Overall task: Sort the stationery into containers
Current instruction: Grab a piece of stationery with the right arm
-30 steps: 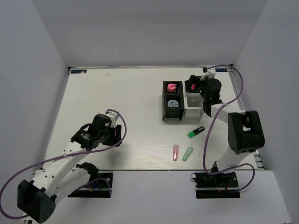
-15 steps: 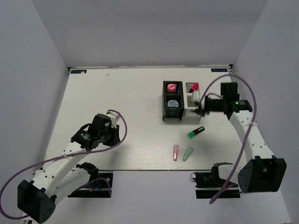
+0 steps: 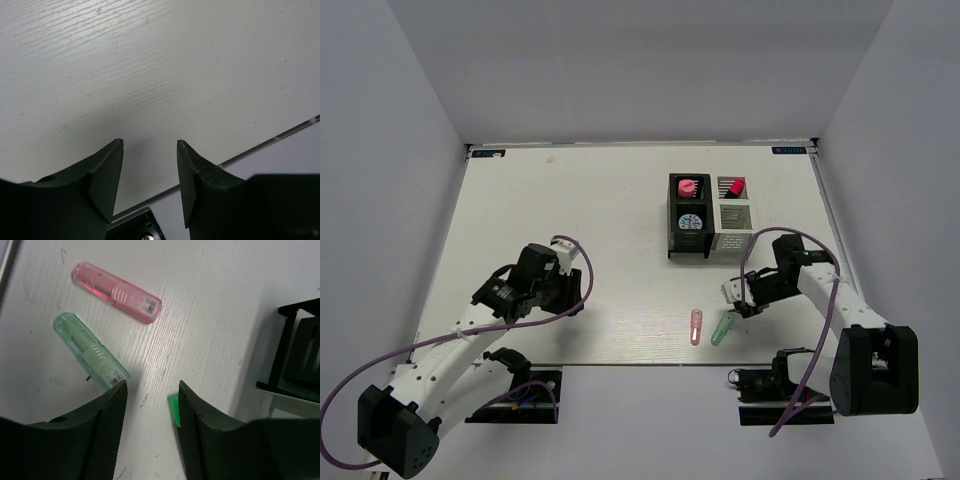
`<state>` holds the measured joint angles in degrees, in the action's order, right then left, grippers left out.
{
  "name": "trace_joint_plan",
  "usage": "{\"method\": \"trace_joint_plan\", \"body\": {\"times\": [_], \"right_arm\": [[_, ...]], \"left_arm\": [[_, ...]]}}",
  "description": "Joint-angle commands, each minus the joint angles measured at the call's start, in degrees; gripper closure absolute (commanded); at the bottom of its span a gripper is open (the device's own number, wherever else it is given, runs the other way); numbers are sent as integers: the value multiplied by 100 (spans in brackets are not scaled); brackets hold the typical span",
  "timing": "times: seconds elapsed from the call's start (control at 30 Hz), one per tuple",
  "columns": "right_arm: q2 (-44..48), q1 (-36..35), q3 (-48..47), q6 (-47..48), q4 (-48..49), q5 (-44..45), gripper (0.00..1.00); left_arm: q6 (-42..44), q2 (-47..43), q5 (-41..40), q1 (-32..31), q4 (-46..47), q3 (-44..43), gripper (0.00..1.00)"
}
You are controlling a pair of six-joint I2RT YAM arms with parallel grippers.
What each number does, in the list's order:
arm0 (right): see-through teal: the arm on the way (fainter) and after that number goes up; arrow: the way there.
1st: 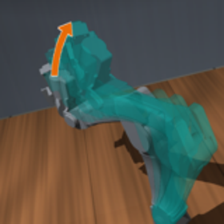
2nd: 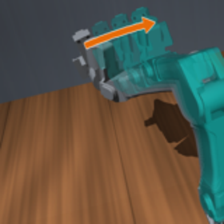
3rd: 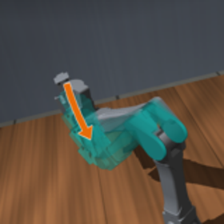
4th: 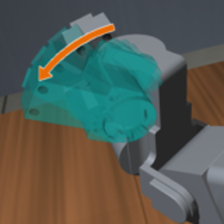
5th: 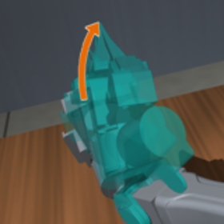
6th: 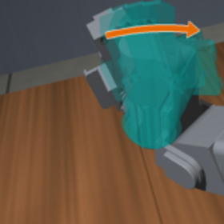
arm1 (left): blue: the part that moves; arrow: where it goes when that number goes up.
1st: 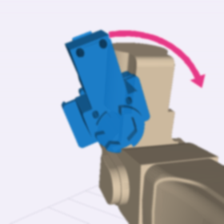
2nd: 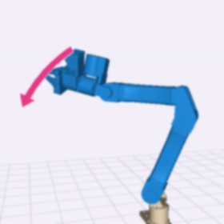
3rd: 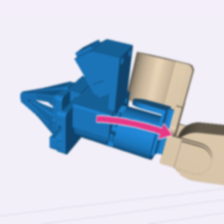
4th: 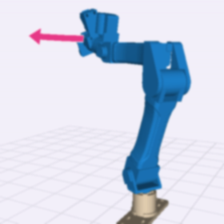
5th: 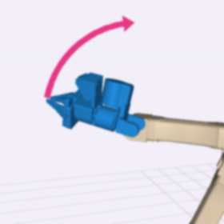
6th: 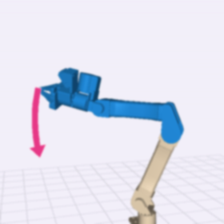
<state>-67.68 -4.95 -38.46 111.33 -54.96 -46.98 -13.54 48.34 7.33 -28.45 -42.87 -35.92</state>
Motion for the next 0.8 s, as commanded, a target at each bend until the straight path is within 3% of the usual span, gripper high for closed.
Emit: {"method": "trace_joint_plan", "body": {"times": [0.0,0.3,0.4,0.77], "right_arm": [[-139,3,242,1033,1238,285,51],[-570,20,41,496,1857,1138,48],[-685,-6,-74,512,1726,1305,42],[-1493,-111,-768,1154,935,1710,40]], "left_arm": [[53,9,154,32,25,-38,42],[62,97,225,24,-2,-64,42],[71,88,225,23,-2,-64,41],[80,79,190,32,-11,-64,41]]}}
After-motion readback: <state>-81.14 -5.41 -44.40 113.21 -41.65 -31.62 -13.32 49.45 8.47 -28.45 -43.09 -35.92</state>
